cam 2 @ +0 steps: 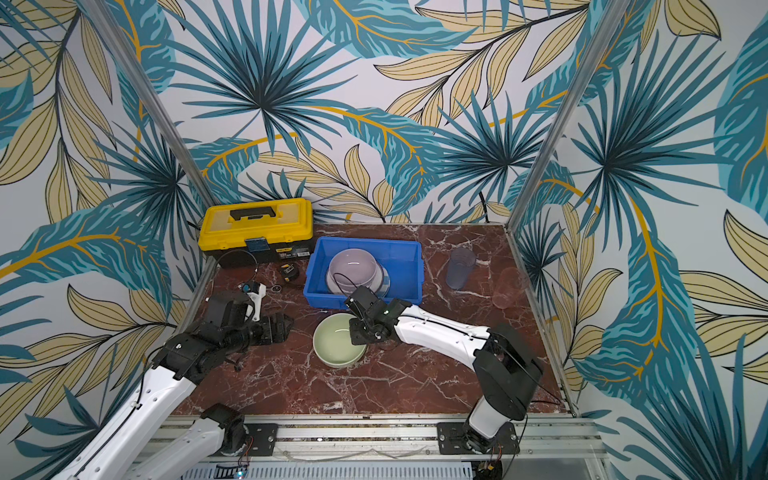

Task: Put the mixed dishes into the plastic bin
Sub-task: 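Move the right gripper to the green bowl while left gripper withdraws, then grasp the green bowl rim with the right gripper and lift it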

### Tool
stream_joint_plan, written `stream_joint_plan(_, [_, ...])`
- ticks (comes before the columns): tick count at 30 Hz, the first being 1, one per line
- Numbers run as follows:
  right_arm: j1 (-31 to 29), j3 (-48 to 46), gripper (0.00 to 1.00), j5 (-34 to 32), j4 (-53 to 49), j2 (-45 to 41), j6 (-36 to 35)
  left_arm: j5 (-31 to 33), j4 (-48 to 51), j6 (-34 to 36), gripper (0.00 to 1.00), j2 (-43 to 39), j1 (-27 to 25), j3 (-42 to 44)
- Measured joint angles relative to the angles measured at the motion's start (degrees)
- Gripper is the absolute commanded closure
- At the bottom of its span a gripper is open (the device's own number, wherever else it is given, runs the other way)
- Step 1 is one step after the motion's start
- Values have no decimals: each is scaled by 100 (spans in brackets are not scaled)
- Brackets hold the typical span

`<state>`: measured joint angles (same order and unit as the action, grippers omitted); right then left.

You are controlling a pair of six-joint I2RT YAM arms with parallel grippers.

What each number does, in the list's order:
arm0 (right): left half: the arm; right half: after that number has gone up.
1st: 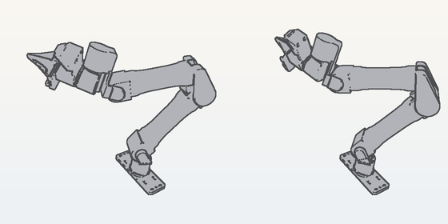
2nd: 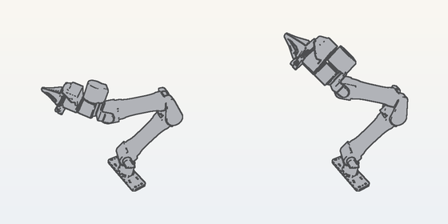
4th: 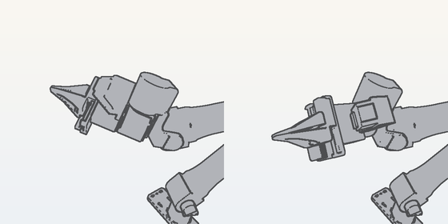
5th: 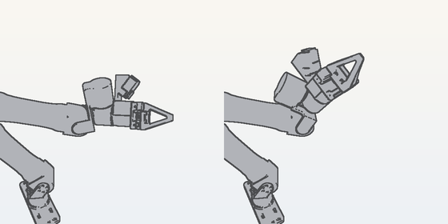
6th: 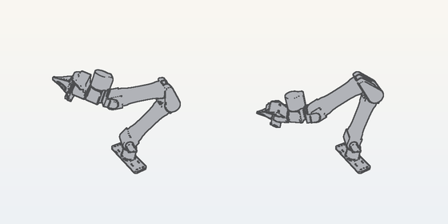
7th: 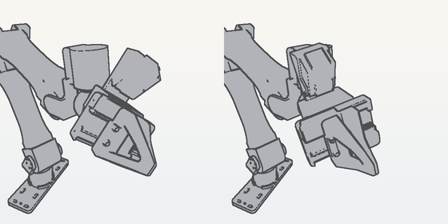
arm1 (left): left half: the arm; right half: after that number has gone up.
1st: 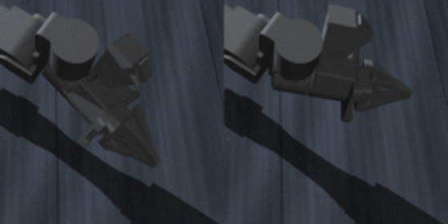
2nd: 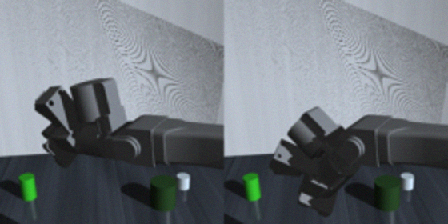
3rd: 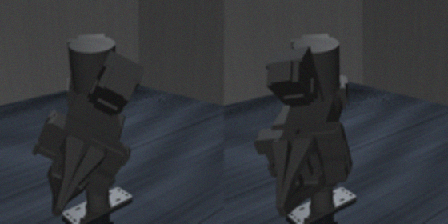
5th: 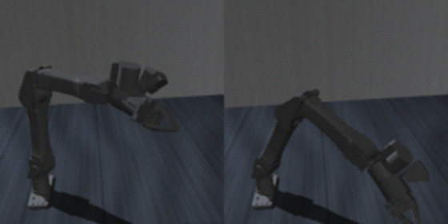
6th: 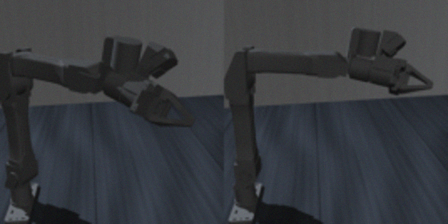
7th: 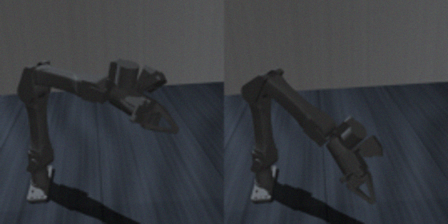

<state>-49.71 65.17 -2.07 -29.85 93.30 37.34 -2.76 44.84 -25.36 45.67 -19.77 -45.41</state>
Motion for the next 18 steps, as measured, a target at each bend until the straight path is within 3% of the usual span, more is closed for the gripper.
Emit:
stream_joint_plan(9, [0, 0, 60, -490, -201, 52, 20, 24, -177, 7, 7, 31, 0, 7])
stream_joint_plan(18, [-4, 0, 62, -542, -212, 479, 22, 33, -201, 44, 7, 61, 0, 7])
